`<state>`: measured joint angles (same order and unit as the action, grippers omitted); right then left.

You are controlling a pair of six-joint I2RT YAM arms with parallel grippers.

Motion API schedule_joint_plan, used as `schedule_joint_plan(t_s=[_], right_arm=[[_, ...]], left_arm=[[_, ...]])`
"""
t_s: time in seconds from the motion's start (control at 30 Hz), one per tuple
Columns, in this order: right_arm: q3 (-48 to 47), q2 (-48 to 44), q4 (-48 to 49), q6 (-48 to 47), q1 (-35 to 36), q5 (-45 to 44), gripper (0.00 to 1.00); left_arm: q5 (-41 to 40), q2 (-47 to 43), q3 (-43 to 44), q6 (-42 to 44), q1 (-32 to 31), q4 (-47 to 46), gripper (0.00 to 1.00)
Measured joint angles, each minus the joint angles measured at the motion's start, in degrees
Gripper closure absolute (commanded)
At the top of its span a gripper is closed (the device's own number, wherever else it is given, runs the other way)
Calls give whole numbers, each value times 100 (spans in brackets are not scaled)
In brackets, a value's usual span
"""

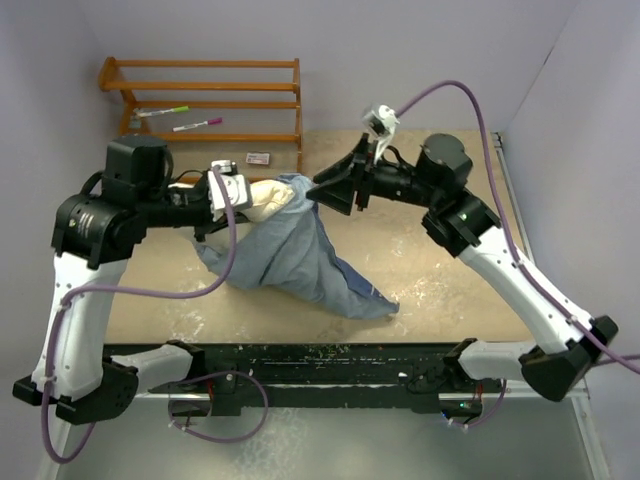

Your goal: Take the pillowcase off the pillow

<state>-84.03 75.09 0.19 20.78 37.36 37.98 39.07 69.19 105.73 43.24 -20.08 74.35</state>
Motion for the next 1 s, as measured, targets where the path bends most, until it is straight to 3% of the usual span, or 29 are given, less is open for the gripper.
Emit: schedule_joint_plan(t_s=[0.1, 0.33, 0.43, 0.5, 0.6, 0.77, 0.83, 1.0], right_arm=[[575, -525, 326, 304, -70, -155, 56], [933, -684, 966, 649, 7, -111, 32], [1196, -686, 1036, 555, 249, -92, 31], [1322, -686, 935, 361, 452, -118, 43], [1534, -686, 826, 37, 632, -291, 71], [2280, -780, 789, -131, 595, -879, 83], [2647, -876, 776, -177, 531, -1025, 99], [3491, -1244, 739, -188, 160, -1360, 100]], left_arm=[[-153, -223, -17, -50, 0, -74, 100], [-365, -35, 116, -387, 7, -306, 100], [-487, 155, 278, -619, 7, -409, 100], [-566, 282, 415, -763, 7, -459, 100], [-654, 428, 616, -925, 7, -474, 100], [-750, 599, 997, -1075, 7, -437, 100], [-809, 603, 1084, -1099, 7, -411, 100], [-892, 601, 1185, -1117, 7, -269, 100]])
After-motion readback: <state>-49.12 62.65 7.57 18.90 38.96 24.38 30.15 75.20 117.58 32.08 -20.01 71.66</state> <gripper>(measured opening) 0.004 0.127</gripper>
